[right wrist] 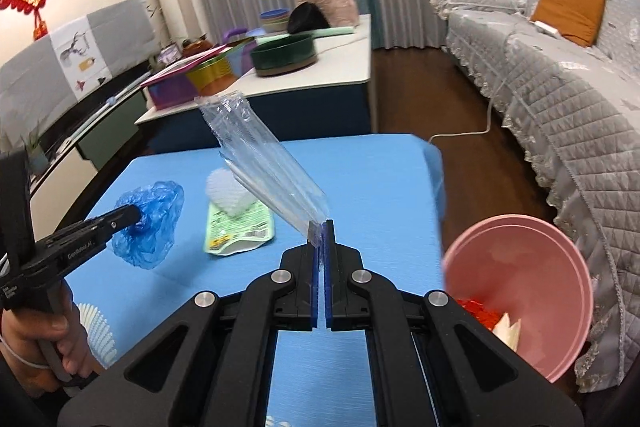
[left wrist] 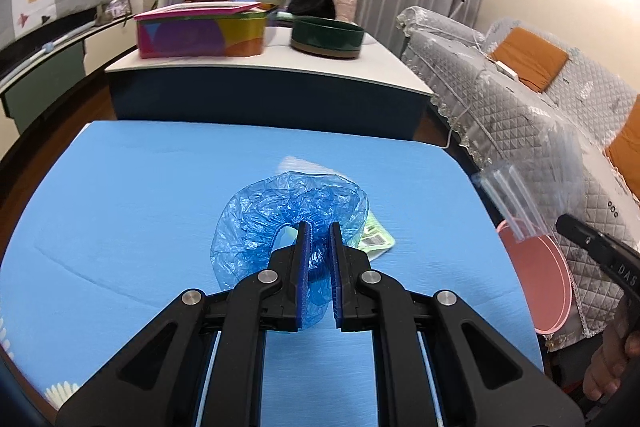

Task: Collect trash
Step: 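Grasp the clear plastic sleeve with the right tool and lift it, then carry both items over the pink bin and open both tools to drop them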

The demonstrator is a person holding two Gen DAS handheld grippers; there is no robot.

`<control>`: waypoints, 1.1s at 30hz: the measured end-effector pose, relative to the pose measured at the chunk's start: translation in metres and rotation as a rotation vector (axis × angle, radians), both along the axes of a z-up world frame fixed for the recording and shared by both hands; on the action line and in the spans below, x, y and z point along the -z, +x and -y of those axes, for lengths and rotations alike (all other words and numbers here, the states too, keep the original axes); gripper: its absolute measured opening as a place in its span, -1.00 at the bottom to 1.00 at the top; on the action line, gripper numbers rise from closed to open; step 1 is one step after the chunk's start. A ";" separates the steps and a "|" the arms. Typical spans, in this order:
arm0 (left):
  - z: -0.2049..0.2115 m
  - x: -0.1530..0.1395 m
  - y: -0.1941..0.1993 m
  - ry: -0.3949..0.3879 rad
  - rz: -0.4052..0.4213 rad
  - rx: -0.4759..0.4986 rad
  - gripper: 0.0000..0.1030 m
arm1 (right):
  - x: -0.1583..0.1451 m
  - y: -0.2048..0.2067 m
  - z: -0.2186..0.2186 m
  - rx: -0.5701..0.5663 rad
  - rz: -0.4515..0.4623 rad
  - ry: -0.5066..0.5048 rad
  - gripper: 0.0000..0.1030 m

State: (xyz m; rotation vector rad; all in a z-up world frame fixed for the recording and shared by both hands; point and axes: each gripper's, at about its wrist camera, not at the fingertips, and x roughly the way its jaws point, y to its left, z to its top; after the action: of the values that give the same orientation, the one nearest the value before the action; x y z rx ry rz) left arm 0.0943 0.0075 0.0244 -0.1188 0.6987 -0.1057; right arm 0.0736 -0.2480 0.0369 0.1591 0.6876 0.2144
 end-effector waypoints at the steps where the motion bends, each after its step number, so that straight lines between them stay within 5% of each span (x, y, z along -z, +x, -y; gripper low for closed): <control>1: 0.003 0.000 -0.001 0.002 0.004 0.005 -0.81 | 0.000 0.000 0.004 0.008 0.002 0.005 -0.96; 18: 0.092 -0.001 -0.002 0.014 0.066 0.186 -0.81 | -0.006 -0.031 0.105 0.217 0.035 0.060 -0.96; 33: 0.194 -0.002 -0.002 0.006 0.036 0.408 -0.81 | 0.006 -0.059 0.191 0.417 -0.003 0.096 -0.96</control>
State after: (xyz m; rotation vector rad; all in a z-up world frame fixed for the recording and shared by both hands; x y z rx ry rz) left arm 0.0920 -0.1860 0.0265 0.0327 0.6797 -0.4953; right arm 0.0145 -0.4387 0.0311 0.3899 0.6320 -0.1531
